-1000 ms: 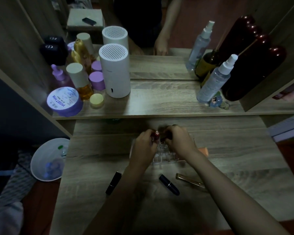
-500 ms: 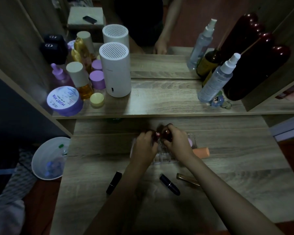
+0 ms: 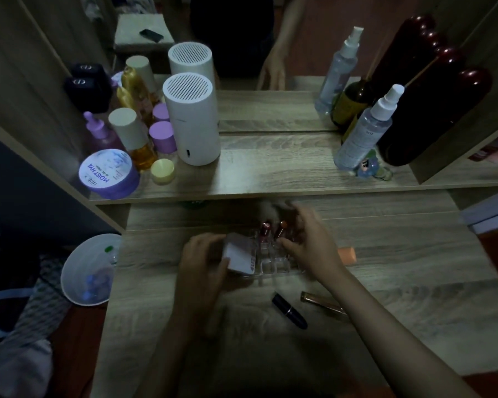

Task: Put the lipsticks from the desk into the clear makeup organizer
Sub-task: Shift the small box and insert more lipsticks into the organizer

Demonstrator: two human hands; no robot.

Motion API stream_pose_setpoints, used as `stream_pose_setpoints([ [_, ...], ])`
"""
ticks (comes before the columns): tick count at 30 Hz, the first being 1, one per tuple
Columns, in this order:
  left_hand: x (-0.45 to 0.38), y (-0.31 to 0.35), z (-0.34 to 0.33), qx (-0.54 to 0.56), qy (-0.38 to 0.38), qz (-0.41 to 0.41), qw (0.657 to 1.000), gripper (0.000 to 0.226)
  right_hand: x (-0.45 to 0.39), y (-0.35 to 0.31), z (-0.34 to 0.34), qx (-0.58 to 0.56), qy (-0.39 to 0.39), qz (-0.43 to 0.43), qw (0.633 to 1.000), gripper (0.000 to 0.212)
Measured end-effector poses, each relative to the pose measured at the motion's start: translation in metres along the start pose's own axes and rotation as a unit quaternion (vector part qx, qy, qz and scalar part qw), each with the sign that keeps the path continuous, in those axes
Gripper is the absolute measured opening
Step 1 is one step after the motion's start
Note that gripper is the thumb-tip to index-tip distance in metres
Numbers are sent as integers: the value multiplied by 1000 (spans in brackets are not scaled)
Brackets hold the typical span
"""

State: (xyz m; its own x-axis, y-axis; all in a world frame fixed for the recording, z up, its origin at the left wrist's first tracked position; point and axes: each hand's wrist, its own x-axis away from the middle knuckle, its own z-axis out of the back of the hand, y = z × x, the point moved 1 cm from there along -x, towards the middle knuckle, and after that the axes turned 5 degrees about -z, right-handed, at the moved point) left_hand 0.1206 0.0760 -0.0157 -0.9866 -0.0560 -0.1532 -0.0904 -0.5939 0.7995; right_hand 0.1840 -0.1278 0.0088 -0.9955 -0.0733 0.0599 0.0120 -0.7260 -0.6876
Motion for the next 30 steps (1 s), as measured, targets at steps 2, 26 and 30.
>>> stream_pose_setpoints([
  [2, 24, -22, 15, -28, -15, 67, 997, 41, 15, 1, 10, -44, 48, -4, 998, 71],
  [26, 41, -27, -15, -81, -71, 51, 993, 45, 124, 92, 25, 113, -20, -90, 989, 32],
  [30, 39, -23, -18, -63, -67, 64, 994, 48, 111, 67, 51, 25, 26, -52, 998, 28],
])
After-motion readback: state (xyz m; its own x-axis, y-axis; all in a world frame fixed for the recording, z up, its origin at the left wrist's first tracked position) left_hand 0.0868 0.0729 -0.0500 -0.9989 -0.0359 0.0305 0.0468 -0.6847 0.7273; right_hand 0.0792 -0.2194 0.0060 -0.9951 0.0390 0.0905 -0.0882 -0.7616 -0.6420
